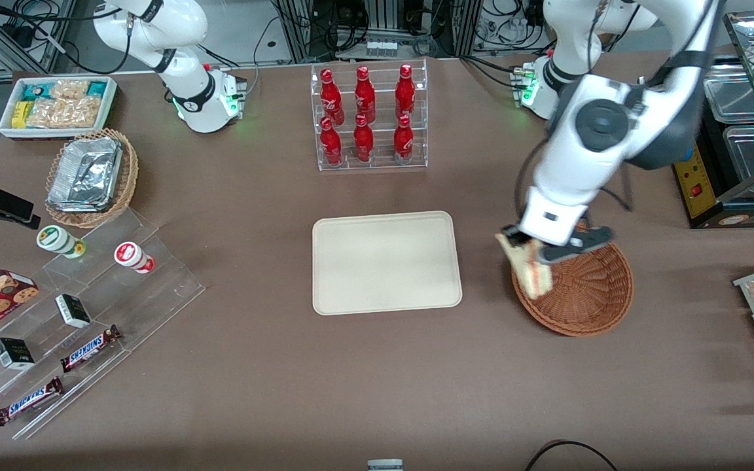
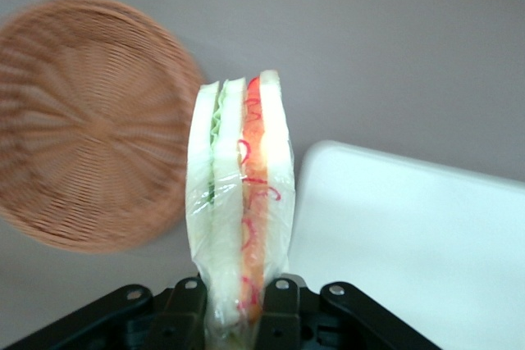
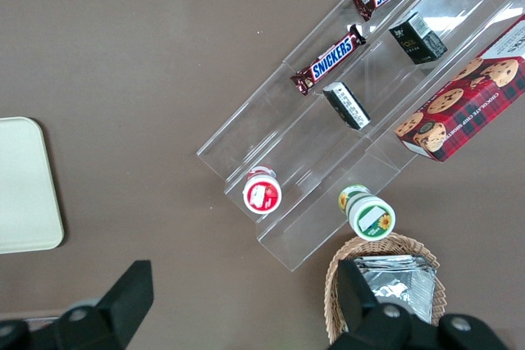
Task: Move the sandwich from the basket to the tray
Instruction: 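Lift the sandwich and carry it over the cream tray, then lower the sandwich onto the tray and open the left gripper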
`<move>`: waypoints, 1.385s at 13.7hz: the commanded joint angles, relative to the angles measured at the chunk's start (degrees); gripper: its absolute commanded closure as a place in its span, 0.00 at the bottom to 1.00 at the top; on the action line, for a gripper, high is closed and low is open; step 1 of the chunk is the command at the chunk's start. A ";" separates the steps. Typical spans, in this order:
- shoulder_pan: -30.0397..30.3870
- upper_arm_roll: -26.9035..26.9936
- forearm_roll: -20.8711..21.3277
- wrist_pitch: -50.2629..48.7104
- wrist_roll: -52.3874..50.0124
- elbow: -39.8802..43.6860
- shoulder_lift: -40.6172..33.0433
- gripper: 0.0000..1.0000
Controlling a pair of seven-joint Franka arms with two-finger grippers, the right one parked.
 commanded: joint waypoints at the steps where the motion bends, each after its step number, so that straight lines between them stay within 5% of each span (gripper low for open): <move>1: -7.78 0.45 1.50 0.06 -1.85 7.82 8.71 1.00; 8: -19.05 0.45 12.91 11.21 -12.14 9.43 20.94 1.00; 19: -22.13 0.71 13.63 16.14 -18.64 10.83 28.86 1.00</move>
